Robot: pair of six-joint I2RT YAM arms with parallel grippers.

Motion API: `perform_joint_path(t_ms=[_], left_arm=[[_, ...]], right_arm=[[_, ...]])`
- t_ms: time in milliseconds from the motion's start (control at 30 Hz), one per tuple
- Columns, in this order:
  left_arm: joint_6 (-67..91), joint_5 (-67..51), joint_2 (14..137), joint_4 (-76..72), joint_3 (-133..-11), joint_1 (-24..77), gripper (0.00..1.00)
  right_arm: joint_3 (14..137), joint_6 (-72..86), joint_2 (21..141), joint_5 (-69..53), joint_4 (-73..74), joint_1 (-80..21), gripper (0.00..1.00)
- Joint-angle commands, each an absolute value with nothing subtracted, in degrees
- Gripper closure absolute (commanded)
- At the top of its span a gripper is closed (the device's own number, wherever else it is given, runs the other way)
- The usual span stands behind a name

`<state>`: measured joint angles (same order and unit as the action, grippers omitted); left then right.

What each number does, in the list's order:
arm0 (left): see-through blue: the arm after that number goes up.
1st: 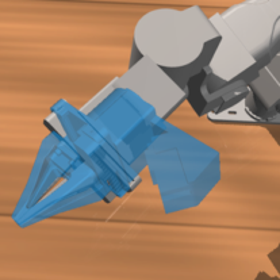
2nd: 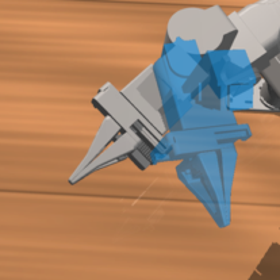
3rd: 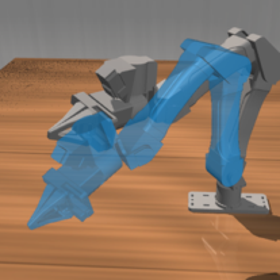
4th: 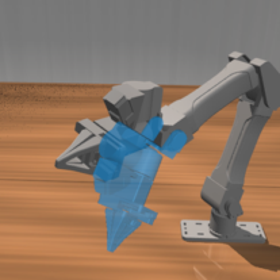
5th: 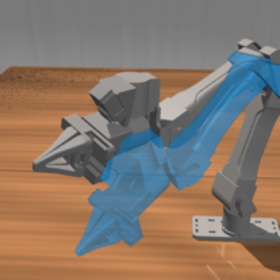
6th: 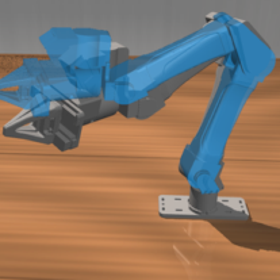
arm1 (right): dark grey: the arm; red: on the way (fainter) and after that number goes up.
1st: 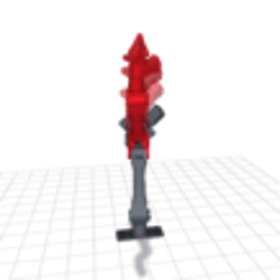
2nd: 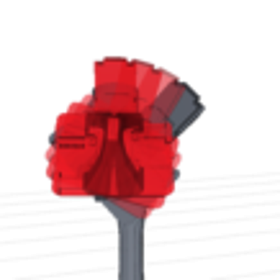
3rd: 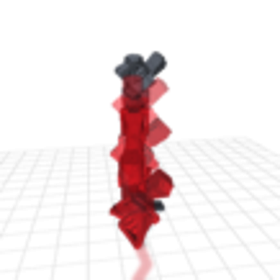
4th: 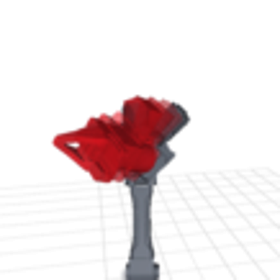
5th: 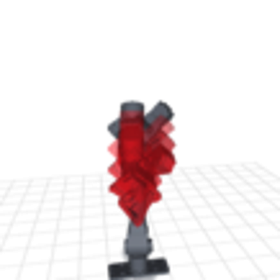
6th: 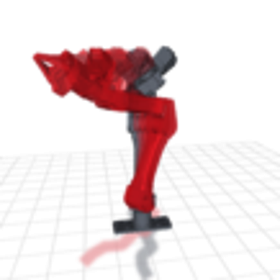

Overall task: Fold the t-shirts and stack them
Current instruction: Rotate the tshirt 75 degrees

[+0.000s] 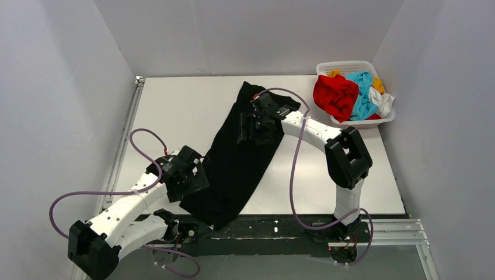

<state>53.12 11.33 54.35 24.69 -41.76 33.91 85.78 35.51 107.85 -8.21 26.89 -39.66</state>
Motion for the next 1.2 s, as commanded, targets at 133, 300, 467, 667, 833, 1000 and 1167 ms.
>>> perform_joint_path(t_ms=[133,300,467,667,833,1000,1167], left_arm=[[52.64,4.4,55.39,29.02,-37.45,31.23,0.02],[52.04,3.67,56.44,29.4,-38.35,29.95,0.02],[51.55,0.99,58.62,28.3,-38.74,28.84,0.02],[50.76,-5.25,63.04,25.26,-39.38,28.66,0.02],[49.1,-9.16,66.75,23.64,-40.37,28.65,0.02],[45.48,-2.55,67.84,27.35,-42.38,28.65,0.02],[42.6,1.65,70.73,28.42,-43.14,27.51,0.12]], right_arm=[[84.19,38.62,113.93,-8.14,26.65,-37.45,0.12],[84.85,38.76,118.12,-7.68,28.36,-33.27,0.12],[90.48,35.61,122.52,-6.13,32.87,-26.98,0.12],[102.14,31.12,127.22,-4.03,37.59,-19.62,0.12],[113.29,27.42,132.57,-4.39,41.04,-14.32,0.12],[115.76,24.58,133.19,-7.95,43.02,-13.3,0.14],[103.32,21.61,119.33,-6.1,37.35,-16.51,0.14]])
